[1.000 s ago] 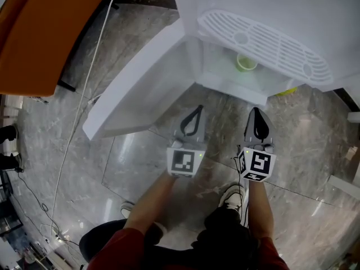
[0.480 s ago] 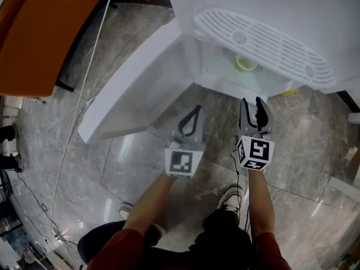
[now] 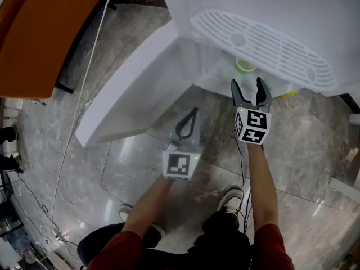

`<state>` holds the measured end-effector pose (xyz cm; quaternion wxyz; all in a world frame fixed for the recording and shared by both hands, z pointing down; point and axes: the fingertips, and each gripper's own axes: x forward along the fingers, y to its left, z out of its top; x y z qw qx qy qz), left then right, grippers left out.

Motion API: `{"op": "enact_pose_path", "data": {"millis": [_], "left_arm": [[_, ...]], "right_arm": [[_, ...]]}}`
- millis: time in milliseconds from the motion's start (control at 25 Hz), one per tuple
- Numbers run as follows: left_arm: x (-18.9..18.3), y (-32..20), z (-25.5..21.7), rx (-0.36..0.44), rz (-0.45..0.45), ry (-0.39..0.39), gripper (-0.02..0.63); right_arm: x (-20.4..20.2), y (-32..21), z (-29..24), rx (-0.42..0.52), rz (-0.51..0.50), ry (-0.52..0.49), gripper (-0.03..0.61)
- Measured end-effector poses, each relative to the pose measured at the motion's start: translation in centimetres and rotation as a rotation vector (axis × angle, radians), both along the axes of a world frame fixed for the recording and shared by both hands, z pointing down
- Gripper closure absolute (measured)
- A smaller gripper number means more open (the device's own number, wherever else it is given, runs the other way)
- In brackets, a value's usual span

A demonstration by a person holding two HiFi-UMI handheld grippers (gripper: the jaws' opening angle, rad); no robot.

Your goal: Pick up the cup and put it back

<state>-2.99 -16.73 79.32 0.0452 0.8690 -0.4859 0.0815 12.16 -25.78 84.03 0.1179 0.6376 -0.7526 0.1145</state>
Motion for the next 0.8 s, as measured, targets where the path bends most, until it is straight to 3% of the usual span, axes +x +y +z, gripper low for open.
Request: {"op": "enact_pose_path", "data": {"millis": [800], "left_arm": [[-0.3,-0.2,0.6,-0.014,-0.008,-0.007,0.614]], "right_arm": [[0.8,-6.3,2.7,-0.086,0.014,-0.024,0.241]]}}
